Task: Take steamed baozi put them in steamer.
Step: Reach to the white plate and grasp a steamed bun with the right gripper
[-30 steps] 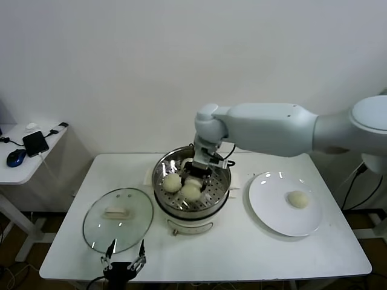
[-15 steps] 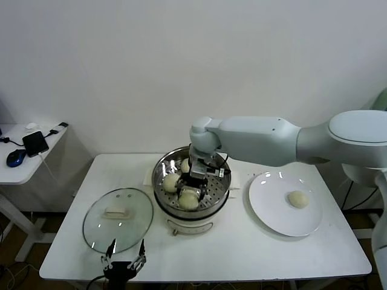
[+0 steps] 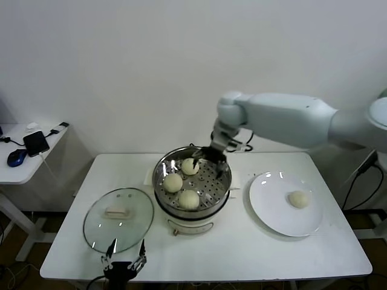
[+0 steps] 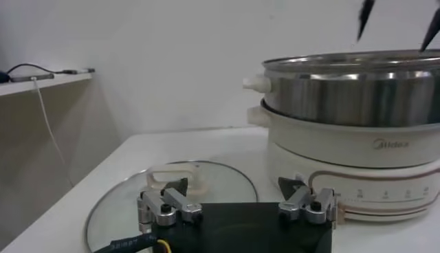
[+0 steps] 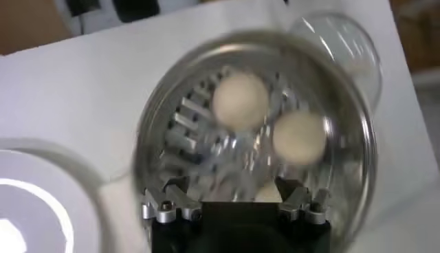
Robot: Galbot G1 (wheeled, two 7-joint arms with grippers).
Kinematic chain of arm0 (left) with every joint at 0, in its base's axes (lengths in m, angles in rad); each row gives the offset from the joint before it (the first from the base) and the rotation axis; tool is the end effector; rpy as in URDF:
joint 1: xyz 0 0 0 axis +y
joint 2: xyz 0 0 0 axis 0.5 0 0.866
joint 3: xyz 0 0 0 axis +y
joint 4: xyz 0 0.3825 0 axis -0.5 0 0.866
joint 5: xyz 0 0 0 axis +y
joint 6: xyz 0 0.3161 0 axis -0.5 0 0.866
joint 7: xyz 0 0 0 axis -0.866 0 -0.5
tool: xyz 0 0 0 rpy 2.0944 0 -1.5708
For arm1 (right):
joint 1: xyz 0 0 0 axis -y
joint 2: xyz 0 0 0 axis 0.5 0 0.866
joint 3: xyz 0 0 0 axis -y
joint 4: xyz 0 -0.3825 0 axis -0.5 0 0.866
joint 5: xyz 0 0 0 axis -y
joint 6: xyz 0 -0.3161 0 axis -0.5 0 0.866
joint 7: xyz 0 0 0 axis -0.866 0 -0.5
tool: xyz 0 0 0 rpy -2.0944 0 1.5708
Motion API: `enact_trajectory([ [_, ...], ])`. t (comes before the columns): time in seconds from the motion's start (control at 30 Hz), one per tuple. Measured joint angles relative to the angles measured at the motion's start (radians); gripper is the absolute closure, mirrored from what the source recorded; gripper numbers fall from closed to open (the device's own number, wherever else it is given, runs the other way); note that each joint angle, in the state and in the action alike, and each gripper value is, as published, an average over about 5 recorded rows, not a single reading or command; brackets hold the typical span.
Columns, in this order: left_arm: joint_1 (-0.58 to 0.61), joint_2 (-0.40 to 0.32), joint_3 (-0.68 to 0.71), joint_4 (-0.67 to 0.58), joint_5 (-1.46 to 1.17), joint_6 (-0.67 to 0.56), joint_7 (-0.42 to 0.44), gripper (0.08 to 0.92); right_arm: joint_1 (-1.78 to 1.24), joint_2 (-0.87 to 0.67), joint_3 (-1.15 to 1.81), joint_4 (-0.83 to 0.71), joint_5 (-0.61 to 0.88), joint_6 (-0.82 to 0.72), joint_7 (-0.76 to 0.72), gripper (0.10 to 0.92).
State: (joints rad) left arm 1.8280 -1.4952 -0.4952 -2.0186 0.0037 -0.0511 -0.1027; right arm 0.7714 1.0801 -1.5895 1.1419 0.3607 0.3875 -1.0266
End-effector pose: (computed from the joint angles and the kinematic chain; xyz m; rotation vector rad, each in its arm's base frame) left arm 0.0295 0.0105 -0.3749 0.0478 -2.8600 -0.0892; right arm 0.5883 -0.0250 -0.0042 1.9108 -0.9585 1.9383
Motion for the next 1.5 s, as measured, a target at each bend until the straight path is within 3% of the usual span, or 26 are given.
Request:
enact_trajectory([
  [0.27,-0.008,0.003,-0.002,0.007,-0.004,0.001,0.001,0.177,0.018,-0.218,-0.064,-0.026,0.052,-0.198,-0.034,0.202],
  [0.6,-0.009,-0.002,-0.010,0.019,-0.006,0.004,0.003,0.177,-0.166,-0.380,0.036,-0.102,-0.039,-0.321,-0.064,0.203],
  [1.17,0.005,-0.008,-0.030,0.025,-0.008,0.001,0.003,0.177,-0.496,-0.301,0.317,-0.358,-0.176,-0.350,-0.074,0.203],
  [1.5,0.009,-0.008,-0.029,0.026,-0.010,0.000,0.002,0.177,-0.586,-0.249,0.404,-0.435,-0.238,-0.360,-0.064,0.204],
])
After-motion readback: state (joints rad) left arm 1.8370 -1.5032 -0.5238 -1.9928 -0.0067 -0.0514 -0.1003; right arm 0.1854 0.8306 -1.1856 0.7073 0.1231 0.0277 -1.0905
